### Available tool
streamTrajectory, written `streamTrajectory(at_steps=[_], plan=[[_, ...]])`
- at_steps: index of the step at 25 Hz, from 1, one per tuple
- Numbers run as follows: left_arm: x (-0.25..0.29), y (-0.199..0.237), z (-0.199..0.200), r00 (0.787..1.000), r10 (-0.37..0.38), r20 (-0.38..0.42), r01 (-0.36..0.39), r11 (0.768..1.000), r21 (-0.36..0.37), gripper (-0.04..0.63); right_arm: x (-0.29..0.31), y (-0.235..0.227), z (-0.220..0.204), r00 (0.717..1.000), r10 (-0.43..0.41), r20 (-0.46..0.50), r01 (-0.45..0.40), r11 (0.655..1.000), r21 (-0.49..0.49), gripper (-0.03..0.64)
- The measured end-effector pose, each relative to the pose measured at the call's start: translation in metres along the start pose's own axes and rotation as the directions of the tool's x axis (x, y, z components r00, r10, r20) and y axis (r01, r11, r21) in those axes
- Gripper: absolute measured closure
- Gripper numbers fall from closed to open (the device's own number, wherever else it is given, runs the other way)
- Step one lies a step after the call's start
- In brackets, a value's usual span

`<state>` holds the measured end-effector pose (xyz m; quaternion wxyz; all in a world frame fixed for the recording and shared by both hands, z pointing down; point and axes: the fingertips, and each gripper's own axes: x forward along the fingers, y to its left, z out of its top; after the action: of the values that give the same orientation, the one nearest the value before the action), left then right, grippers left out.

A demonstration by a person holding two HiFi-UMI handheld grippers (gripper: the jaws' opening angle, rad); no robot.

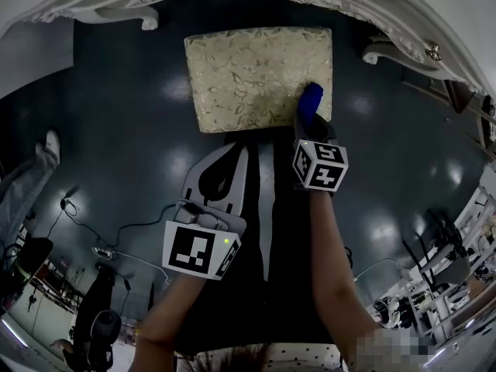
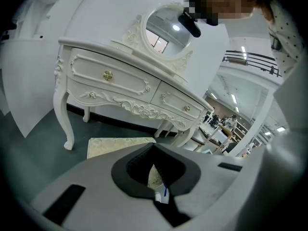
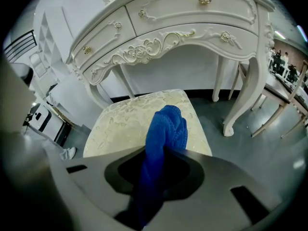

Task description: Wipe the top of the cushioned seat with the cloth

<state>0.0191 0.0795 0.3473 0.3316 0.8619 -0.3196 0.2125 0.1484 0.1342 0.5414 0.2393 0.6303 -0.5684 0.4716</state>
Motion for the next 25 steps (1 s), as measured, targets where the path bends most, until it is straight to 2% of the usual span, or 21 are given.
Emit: streamTrajectory(at_steps=[25], plan=[[-0.026,0.032,0.000,0.999,0.040,0.033,-0.039,0.998,-0.039,0.598,0.011,0.056,-0.002,0.999,0.043,-0.011,-0.043,0.998,-0.034,0.528]])
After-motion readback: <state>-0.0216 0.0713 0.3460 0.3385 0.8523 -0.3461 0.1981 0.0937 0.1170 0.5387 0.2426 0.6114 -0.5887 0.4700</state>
